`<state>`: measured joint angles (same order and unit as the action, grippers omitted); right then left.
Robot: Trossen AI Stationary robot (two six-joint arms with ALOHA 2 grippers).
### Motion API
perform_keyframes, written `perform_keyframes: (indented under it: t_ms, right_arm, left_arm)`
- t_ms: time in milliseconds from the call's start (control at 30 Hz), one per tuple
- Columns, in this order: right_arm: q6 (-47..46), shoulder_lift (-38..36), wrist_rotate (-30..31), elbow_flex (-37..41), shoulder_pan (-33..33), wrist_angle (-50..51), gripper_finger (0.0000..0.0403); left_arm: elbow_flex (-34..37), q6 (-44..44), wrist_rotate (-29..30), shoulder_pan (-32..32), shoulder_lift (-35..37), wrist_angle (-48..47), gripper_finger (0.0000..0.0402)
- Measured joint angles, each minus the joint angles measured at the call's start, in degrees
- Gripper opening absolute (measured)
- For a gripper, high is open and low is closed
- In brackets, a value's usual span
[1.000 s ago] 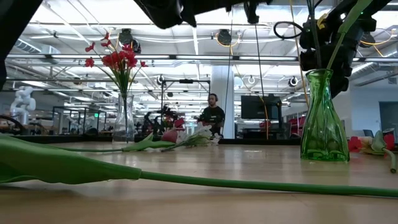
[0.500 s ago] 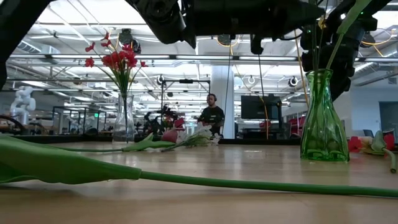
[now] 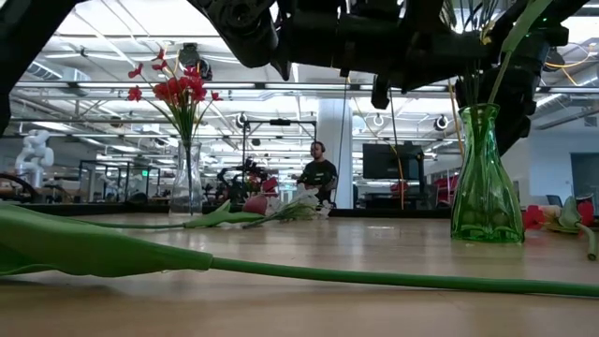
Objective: Sort flowers into vase by color
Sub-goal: Put the red flowers into the transparent vase
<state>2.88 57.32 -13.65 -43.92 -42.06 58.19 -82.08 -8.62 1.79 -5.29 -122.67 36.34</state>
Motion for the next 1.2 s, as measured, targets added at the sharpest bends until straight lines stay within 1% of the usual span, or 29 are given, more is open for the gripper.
perform_keyframes:
  t_ms: [167,267,433,533,600,733,833,967,1033,1200]
  right_arm:
    - [-0.7,0.0,0.0,0.0,0.0,0.0,0.0180]
    - [-1.0,0.0,0.0,0.0,0.0,0.0,0.0180]
    - [-2.3,0.0,0.0,0.0,0.0,0.0,0.0180]
    - [-3.7,0.0,0.0,0.0,0.0,-0.1,0.0180]
    - [-5.0,0.0,0.1,0.0,0.0,-0.2,0.0180]
    - [-7.6,0.0,0.1,0.0,0.0,-0.2,0.0180]
    - [-10.4,0.0,0.3,0.0,0.0,-0.2,0.0180]
    - [-15.6,0.0,0.7,0.0,0.0,0.0,0.0180]
    - [-18.4,-0.2,2.1,0.0,0.0,0.6,0.0180]
    - [-25.6,-1.0,4.8,0.0,0.3,2.5,0.0180]
  left_arm:
    - [0.0,0.0,0.0,0.0,0.0,0.1,0.0150]
    - [0.0,0.6,-0.3,0.0,1.3,-2.8,0.0165]
    - [0.0,2.0,-0.2,0.1,6.7,-17.2,0.0171]
    - [0.0,3.0,-0.2,0.3,10.5,-22.9,0.0171]
    - [0.0,4.1,-0.2,0.5,12.8,-24.8,0.0171]
    - [0.0,8.5,0.1,0.6,17.4,-31.5,0.0171]
    - [0.0,9.1,0.7,1.1,21.7,-40.2,0.0171]
    - [0.0,7.0,4.2,2.4,27.1,-52.7,0.0171]
    - [0.0,6.9,5.7,2.8,29.3,-58.9,0.0171]
    - [0.4,4.5,8.7,4.1,32.6,-72.1,0.0171]
